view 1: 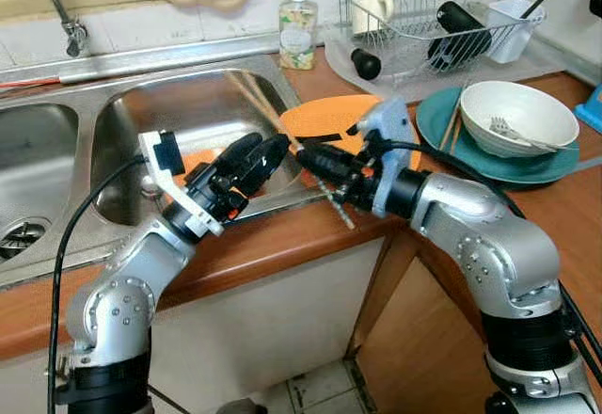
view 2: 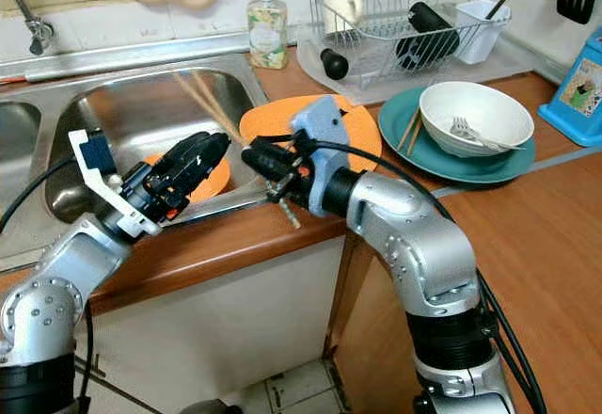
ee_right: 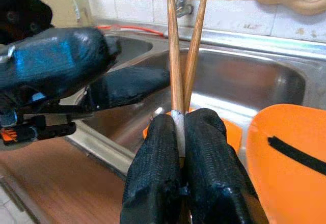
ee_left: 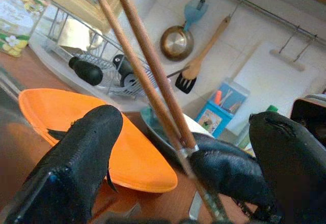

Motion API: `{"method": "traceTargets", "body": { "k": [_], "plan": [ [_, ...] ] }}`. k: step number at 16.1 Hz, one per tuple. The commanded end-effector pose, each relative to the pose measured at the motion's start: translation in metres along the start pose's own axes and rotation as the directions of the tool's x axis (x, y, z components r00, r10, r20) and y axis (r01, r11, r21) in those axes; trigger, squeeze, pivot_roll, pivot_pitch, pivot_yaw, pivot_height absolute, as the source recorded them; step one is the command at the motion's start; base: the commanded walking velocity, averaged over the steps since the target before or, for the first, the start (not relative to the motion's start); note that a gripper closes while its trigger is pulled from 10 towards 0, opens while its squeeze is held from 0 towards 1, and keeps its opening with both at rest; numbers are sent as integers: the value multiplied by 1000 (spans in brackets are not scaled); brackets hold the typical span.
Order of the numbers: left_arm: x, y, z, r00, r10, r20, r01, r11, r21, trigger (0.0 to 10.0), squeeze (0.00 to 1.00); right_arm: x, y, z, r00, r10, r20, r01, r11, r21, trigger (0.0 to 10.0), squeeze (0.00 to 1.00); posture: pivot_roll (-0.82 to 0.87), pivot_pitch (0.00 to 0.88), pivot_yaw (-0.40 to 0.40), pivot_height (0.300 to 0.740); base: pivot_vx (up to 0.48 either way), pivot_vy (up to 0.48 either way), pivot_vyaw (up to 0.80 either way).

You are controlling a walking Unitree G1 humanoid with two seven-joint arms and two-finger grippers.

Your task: Kitchen organization

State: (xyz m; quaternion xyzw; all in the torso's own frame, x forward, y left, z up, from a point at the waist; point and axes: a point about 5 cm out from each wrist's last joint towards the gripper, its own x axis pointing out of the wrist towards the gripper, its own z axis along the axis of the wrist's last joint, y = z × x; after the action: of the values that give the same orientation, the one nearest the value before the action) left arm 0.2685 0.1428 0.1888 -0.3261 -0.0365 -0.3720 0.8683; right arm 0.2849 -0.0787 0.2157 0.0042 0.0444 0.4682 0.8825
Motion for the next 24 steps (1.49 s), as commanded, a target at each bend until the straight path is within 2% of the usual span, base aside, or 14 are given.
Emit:
{"method": "traceTargets", "body": {
  "k": [1, 2, 3, 4, 5, 6, 7, 8, 13, 24],
  "plan": [
    [1, -8, 7, 998, -40, 40, 40, 999, 1, 10000, 282, 1, 5, 4, 1000, 27, 14, -26, 999, -31, 10000, 0, -133, 0, 33, 740, 0, 0, 0],
    [2, -9, 6, 998, -46, 44, 46, 999, 1, 10000, 82, 3, 7, 4, 999, 37, 11, -37, 999, -38, 10000, 0, -132, 0, 32, 740, 0, 0, 0],
    [3, -8, 6, 998, -39, 47, 39, 999, 3, 10000, 0, 3, 8, 4, 999, 45, 10, -45, 998, -41, 10000, 0, -132, 0, 30, 740, 0, 0, 0],
    [5, -8, 6, 997, -44, 57, 44, 999, -2, 10000, 0, 3, 9, 4, 999, 51, 4, -51, 998, -47, 10000, 0, -135, 0, 30, 740, 0, 0, 0],
    [6, -9, 6, 996, -57, 65, 58, 998, -9, 9569, 0, 3, 10, 3, 999, 54, -2, -54, 997, -55, 10000, 0, -136, 0, 31, 740, 0, 0, 0],
    [8, -8, 6, 996, -49, 69, 49, 999, -9, 4157, 0, 3, 11, 3, 998, 58, -2, -58, 997, -57, 10000, 0, -138, 0, 33, 740, 0, 0, 0],
    [9, -6, 6, 997, -37, 73, 37, 999, -8, 2980, 0, 3, 11, 3, 998, 60, 0, -60, 996, -58, 10000, 0, -138, 0, 34, 740, 0, 0, 0],
    [10, -2, 6, 996, -9, 94, 11, 1000, -22, 0, 0, 3, 13, 3, 998, 63, 7, -62, 996, -61, 10000, 0, -140, 0, 36, 740, 0, 0, 0],
    [12, -1, 3, 995, 10, 96, -6, 999, -40, 0, 0, 4, 14, 4, 998, 58, 16, -57, 997, -60, 10000, 0, -139, 0, 36, 740, 0, 0, 0],
    [14, 7, 1, 992, 94, 85, -92, 995, -22, 0, 0, 7, 11, 5, 999, 37, 9, -36, 995, -90, 10000, 0, -129, 0, 37, 740, 0, 0, 0]
  ]
}}
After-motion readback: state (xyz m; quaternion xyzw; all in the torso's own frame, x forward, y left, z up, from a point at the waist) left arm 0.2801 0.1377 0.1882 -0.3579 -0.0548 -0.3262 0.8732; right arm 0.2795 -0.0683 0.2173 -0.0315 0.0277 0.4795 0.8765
